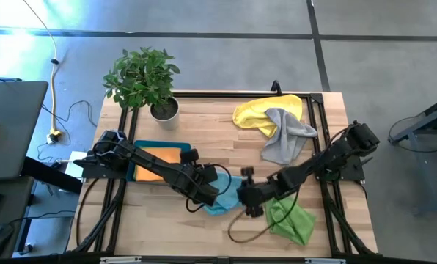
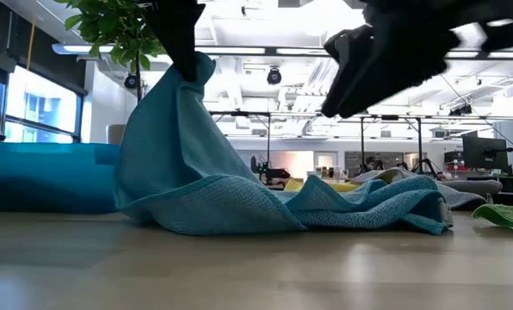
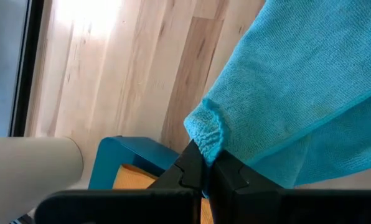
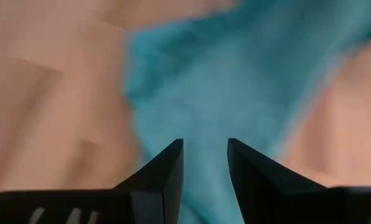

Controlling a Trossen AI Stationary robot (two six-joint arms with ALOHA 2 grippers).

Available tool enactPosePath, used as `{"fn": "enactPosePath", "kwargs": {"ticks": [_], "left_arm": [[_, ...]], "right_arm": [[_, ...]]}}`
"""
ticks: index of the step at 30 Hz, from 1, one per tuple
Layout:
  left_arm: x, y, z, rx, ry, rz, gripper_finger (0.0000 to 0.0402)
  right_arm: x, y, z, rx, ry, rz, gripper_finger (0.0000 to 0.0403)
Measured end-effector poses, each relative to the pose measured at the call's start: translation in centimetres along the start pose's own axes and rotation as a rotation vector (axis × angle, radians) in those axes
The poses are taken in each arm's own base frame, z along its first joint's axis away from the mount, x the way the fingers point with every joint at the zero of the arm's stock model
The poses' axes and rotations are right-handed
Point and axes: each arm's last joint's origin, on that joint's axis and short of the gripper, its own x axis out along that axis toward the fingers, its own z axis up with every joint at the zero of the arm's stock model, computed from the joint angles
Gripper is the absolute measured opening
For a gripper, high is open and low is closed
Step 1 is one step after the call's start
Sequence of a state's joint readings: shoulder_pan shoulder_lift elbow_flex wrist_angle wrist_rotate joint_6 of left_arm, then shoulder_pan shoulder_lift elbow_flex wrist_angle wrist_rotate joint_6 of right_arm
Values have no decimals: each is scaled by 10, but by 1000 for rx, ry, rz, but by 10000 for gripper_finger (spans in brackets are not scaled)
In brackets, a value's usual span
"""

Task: Fold microfiber towels
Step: Fold the blue microfiber towel on the table

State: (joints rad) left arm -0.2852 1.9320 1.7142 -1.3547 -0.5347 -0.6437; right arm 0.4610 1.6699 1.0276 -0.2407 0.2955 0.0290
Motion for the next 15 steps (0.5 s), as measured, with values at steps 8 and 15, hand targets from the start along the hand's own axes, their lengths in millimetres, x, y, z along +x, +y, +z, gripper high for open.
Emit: {"fn": "enactPosePath", "kwargs": {"ticks": [8, 15], "left_arm": [[0, -2, 2, -7, -20, -15, 0], [0, -3, 4, -17, -34, -26, 0]], "right_arm": [[16, 17, -22, 84, -285, 96, 116], [45, 26, -32, 120, -247, 127, 116]]}}
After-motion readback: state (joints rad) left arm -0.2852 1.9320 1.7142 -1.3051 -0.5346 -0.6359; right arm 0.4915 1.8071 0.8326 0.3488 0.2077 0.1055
